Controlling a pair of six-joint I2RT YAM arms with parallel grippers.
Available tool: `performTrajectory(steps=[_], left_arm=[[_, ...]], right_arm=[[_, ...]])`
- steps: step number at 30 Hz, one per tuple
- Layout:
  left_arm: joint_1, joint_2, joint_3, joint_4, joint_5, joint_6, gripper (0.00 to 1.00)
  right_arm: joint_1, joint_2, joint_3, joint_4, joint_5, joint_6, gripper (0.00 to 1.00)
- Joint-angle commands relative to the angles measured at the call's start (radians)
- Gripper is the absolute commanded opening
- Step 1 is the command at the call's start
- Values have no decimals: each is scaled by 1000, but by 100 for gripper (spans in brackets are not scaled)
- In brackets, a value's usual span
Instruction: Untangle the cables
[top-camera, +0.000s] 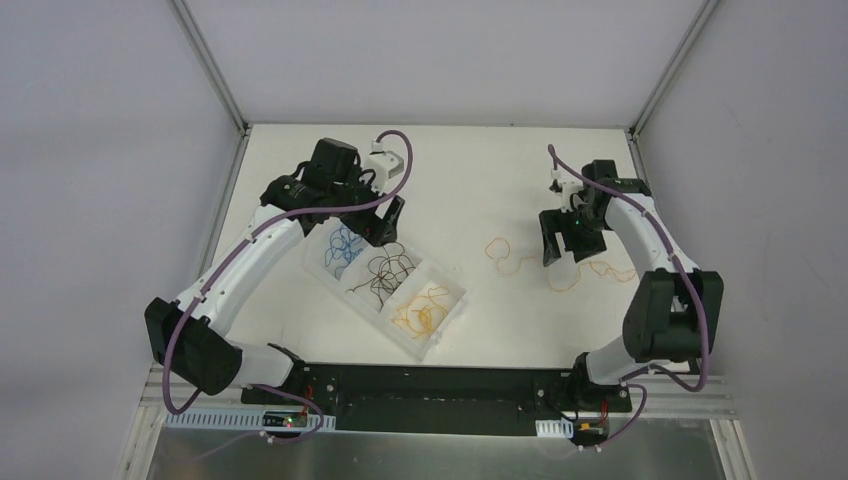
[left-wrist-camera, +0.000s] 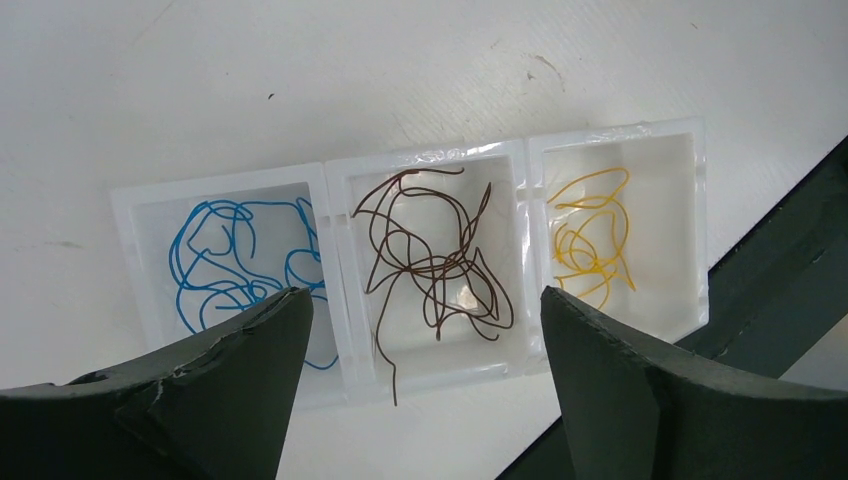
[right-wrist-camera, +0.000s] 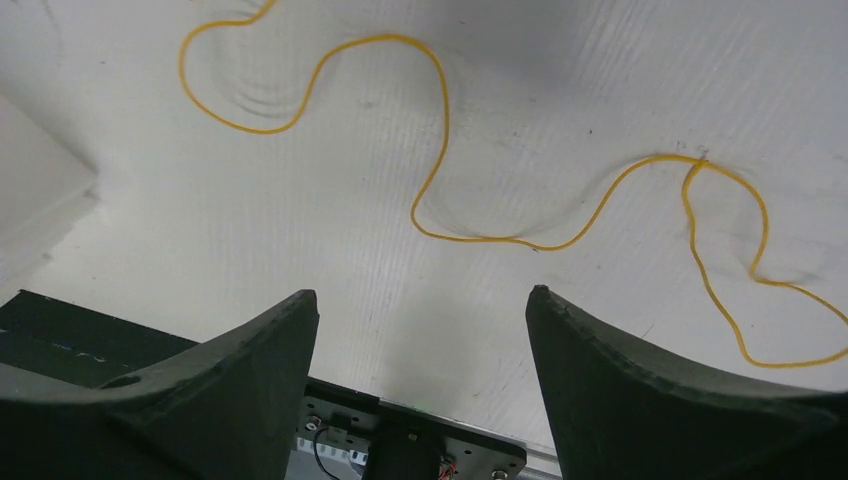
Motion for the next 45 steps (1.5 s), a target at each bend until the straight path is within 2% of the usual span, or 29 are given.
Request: performTrajectory(steps=[1,5,7,11,13,16,17,20,24,26,29,36,40,45], left_arm=[[0,2,27,-33,1,14,88],[0,15,28,-33,-3,-6,92],[3,10,24,-33,-3,-17,97],[24,-8,15,-31,7,-77,99],[39,-28,10,-27,9,-115,99],[61,-79,-9,-4,25,-154,99],[67,-100,-18,8,29,-160,99],[74,-173,-48,66,52,-146,99],[73,-269,-103,222,298,-104,99],[66,-304,-136,350,365,-109,99],[39,-303,-121,497,360,-120,99],[-54,-189,6,654,360,-236,99],[-135,-152,-14,690,357,-260,99],[-201,-131,-109,806,354,-283,99]], right_arm=[[-13,78,3,-42,13,-44,77],[-7,157,-29,16,-24,-20,72],[-5,198,-49,65,-50,-12,69],[15,302,-40,108,-61,0,53],[18,324,-32,120,-69,5,39],[20,301,-3,94,-115,7,7],[20,269,12,72,-168,7,0],[30,130,91,-10,-341,7,0],[89,-30,205,-47,-512,42,0],[136,-76,255,-30,-549,91,0],[204,-110,314,9,-574,191,0],[344,-154,380,237,-549,402,0],[401,-143,424,331,-522,496,0],[447,-136,433,433,-525,633,0]])
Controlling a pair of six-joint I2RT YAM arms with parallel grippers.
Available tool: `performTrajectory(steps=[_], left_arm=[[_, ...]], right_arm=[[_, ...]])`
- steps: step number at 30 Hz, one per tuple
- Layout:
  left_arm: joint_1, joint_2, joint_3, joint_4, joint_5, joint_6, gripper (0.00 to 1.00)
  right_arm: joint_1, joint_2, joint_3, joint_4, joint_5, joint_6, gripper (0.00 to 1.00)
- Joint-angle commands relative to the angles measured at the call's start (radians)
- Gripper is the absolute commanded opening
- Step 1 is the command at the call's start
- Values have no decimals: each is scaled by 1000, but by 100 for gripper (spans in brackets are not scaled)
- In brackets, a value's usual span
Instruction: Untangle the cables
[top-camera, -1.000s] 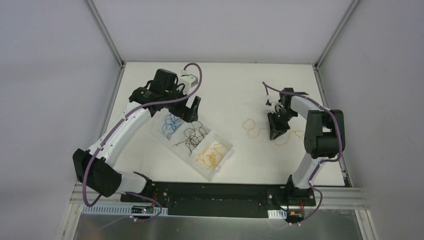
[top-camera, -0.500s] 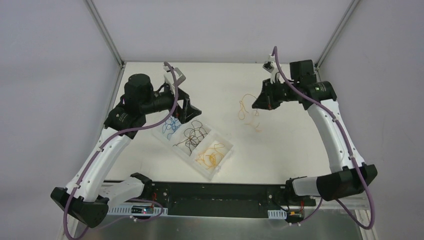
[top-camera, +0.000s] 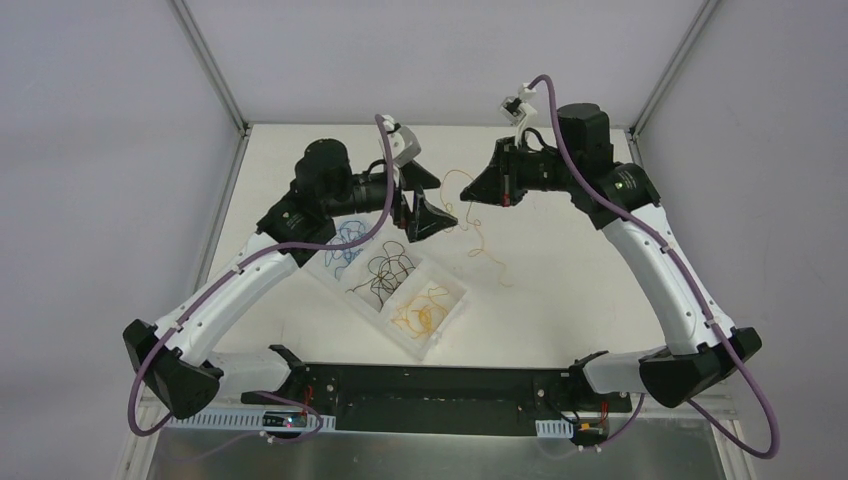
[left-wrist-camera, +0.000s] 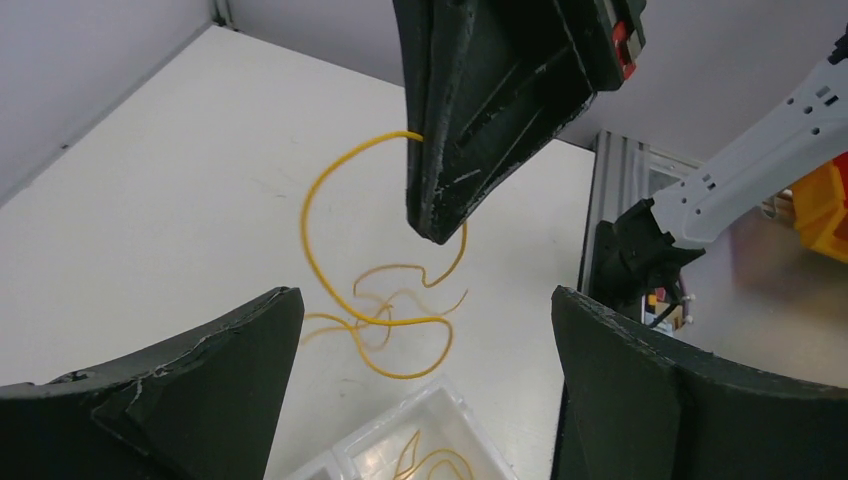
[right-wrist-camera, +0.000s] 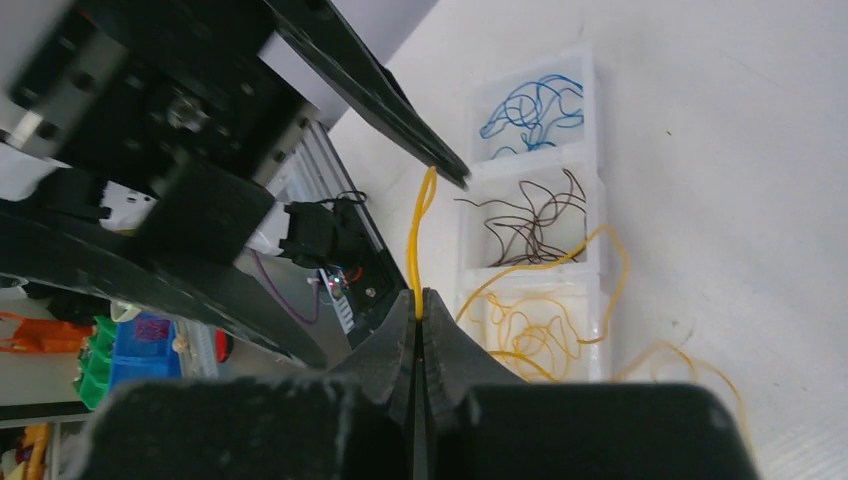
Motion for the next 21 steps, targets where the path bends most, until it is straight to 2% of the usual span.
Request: performTrajectory(steps=[1,7,13,16,17,20,21], left_arm=[[-45,16,-67,158,25,-37,99],[-50,56,-81,209,-17,45,98],[-84,78,-88,225,52,37,76],[-92,65,-107,234,39,33,60],[-92,53,-112,234,28,30,52],[-90,12,-118,214,0,30,14],[-91,-4,-117,195,-5,32,5]], right_arm=[[35,-3,48,161,-6,169,0],[60,-10,76,243,-15,305,0],[62,-3,80,401,11,527,0],[62,4,87,451,28,603,0],[62,4,90,450,34,609,0],[29,-13,76,435,66,610,0],[3,-21,64,433,75,615,0]])
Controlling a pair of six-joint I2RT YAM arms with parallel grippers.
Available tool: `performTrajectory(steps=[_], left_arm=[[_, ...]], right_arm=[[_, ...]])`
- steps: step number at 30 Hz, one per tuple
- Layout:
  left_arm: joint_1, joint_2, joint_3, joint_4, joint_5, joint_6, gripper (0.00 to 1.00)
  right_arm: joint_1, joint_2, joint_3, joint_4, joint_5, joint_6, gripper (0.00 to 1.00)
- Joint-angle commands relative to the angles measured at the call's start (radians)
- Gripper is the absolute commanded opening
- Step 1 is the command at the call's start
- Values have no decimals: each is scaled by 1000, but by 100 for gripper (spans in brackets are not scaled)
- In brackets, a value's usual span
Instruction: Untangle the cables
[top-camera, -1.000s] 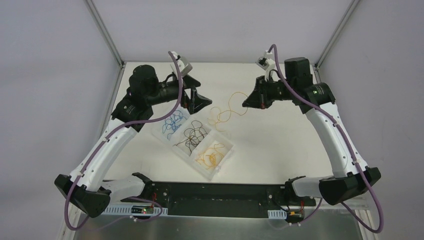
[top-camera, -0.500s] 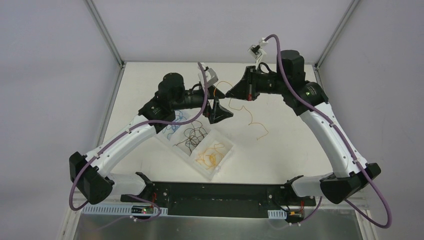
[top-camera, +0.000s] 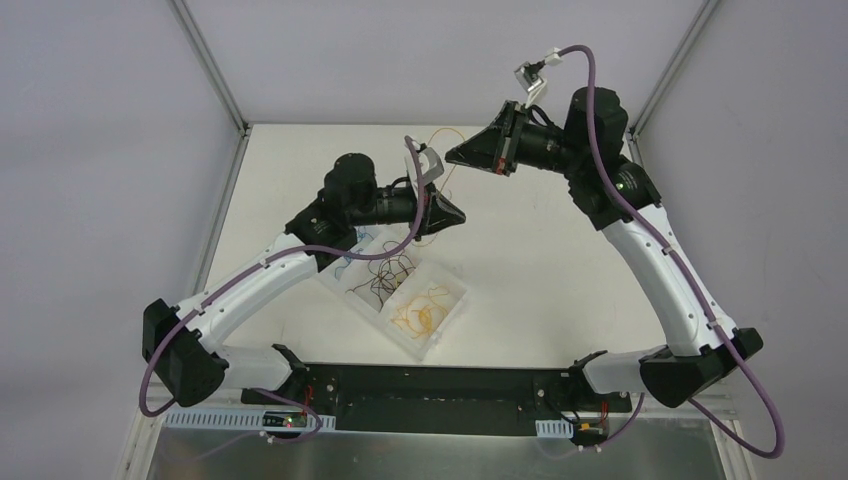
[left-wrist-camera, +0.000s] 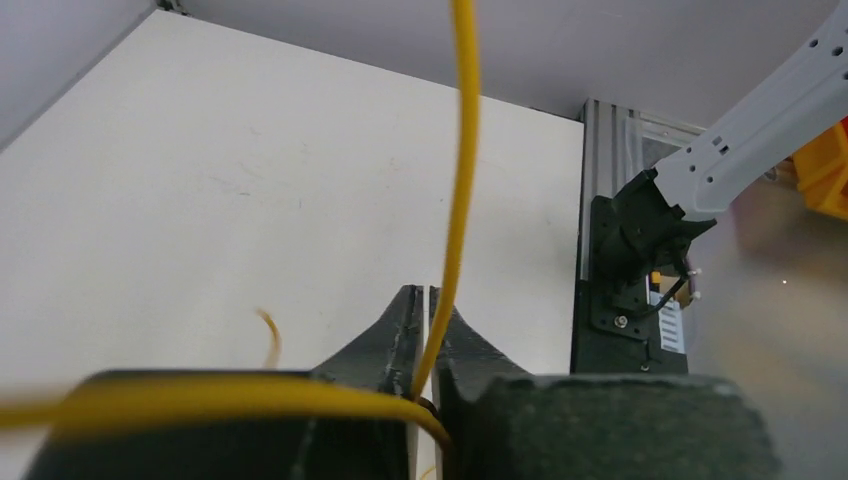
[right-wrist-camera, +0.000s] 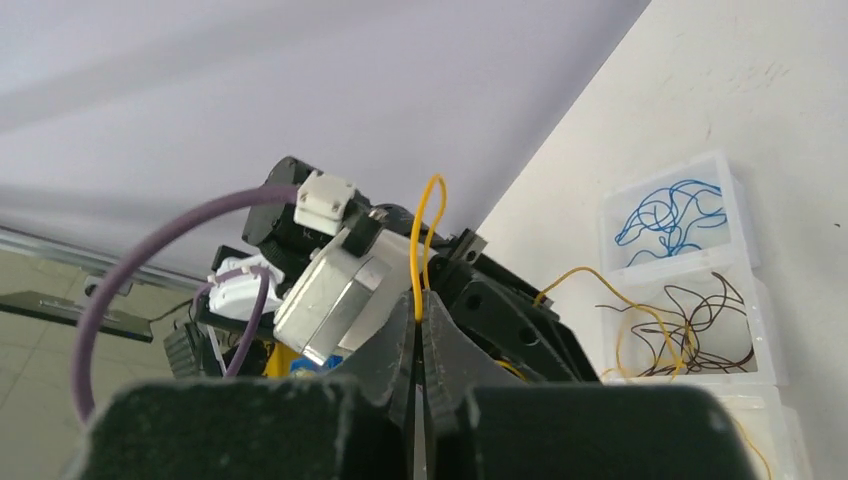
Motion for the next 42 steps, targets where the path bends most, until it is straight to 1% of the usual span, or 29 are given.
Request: performTrajectory(steps=[1,4,7,11,13,15,17,19,21,22,23,25,26,28,31,32,33,37,40,42], left_arm=[[-2,-96,1,-5,-23,19,0],[-1,-151,-7,-64,-53,24,0],[0,-196,-16,-86,-70,26,0],[8,-209,33,-130,-77,30,0],[14,-205,64,-136,-80,24,0],[19,-192,82,-166,-99,11,0],[23,-177,90,-166,-121,-17,0],[24,-153,95,-158,-132,-57,0],[24,-128,102,-148,-103,-95,0],[24,-115,106,-151,-78,-109,0],[24,-101,108,-166,-62,-119,0],[26,-104,87,-209,-56,-131,0],[29,-115,65,-233,-53,-125,0],[38,-150,0,-281,-59,-115,0],[53,-198,-99,-318,-38,-140,0],[53,-204,-124,-318,-20,-147,0],[53,-201,-141,-316,0,-159,0],[54,-143,-132,-309,4,-199,0],[44,-107,-123,-239,-2,-249,0],[28,-95,-124,-191,-48,-280,0]], right_arm=[[-84,-28,11,65,51,92,0],[-194,-42,-42,73,29,148,0],[-241,-55,-106,63,-6,140,0],[-243,-79,-225,-44,-38,-18,0],[-239,-83,-289,-84,-84,-68,0],[-209,-82,-340,-132,-129,-117,0],[-137,-94,-390,-169,-158,-168,0],[-31,-116,-442,-163,-174,-191,0],[11,-121,-475,-140,-199,-174,0],[12,-121,-484,-131,-211,-158,5],[11,-118,-480,-143,-211,-163,17],[-6,-111,-428,-220,-189,-232,39],[-30,-110,-405,-264,-174,-269,47],[-93,-103,-353,-354,-135,-347,59],[-183,-76,-281,-513,-89,-496,68],[-203,-70,-264,-553,-71,-559,70],[-221,-66,-258,-574,-62,-584,72],[-258,-77,-266,-584,-61,-615,76],[-258,-91,-283,-563,-60,-620,77],[-258,-94,-292,-554,-58,-621,77]])
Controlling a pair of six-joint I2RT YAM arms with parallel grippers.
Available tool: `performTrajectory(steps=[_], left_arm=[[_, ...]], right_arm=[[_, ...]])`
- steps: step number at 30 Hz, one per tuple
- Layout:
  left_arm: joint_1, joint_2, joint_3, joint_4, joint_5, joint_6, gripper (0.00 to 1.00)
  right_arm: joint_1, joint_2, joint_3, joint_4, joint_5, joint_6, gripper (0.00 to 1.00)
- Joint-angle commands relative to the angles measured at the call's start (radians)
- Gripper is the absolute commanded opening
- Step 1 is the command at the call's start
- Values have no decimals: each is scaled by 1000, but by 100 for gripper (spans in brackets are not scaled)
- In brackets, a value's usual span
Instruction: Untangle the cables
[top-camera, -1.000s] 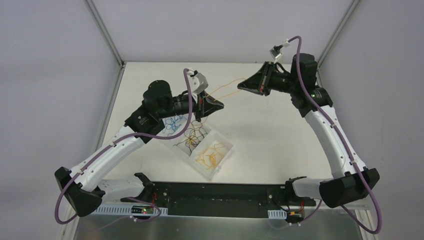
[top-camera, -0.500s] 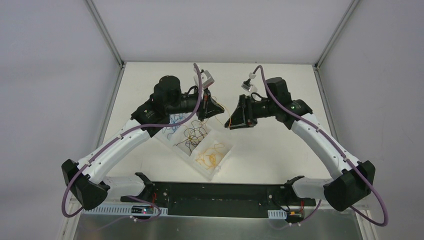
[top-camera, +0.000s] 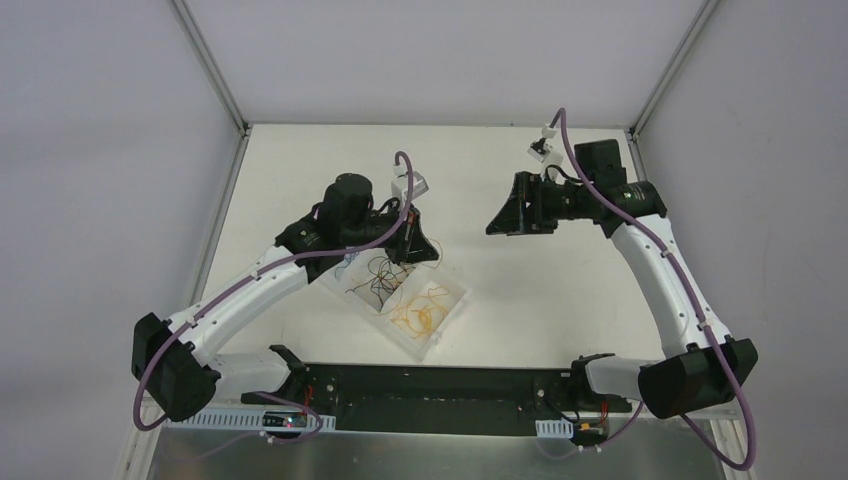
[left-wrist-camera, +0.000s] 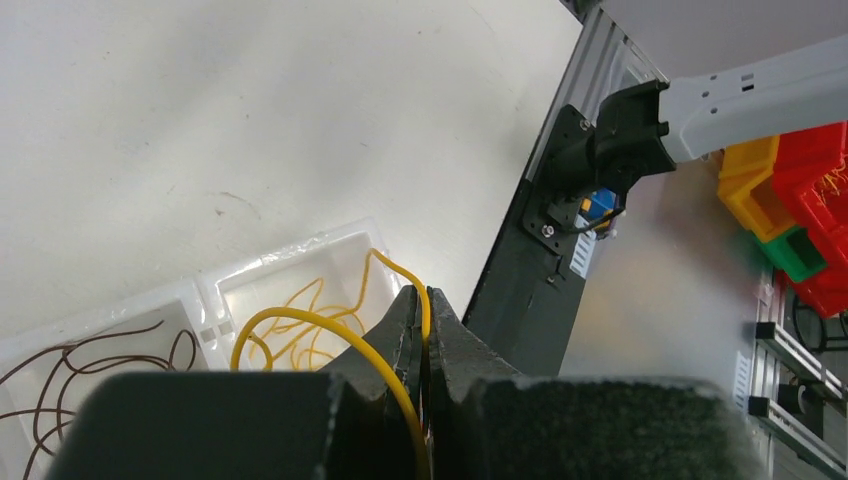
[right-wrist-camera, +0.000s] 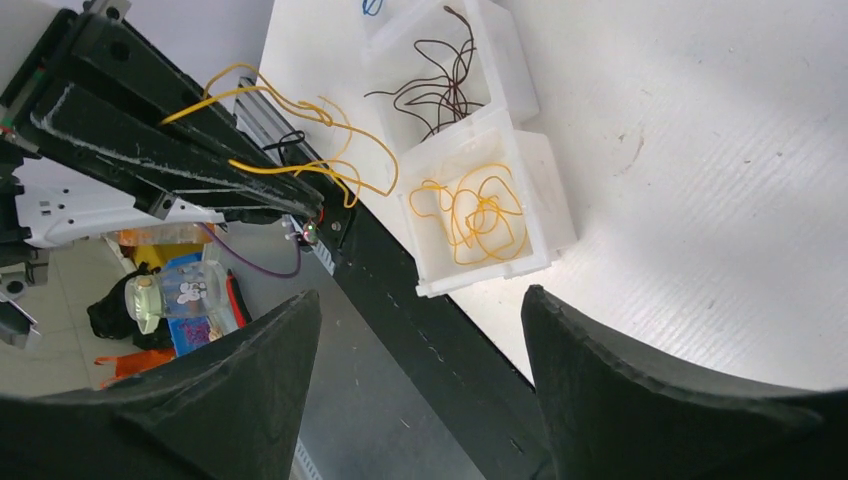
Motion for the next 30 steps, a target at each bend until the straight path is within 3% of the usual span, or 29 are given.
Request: performTrajectory(steps=[1,6,11,15,20,30], left_arm=[[-30,24,16,128,-66,-98,0],[-69,53,-33,210,-250,-188,0],[-79,120,17,254,-348,-250,0],[-79,149,59,266,-283,-334,0],[-79,179,83,322,-193,-476,0],[-79,213,115,420,-27,-568,0]], right_arm=[[-3,-23,-8,-14,6,-60,77],[-2,-24,-37,10,12,-71,77],[-2,-67,-87,99,5,-67,79],[34,-187,-195,311,48,-59,89],[208,-257,-303,557,227,-85,99],[351,-182,-322,737,298,-63,99]])
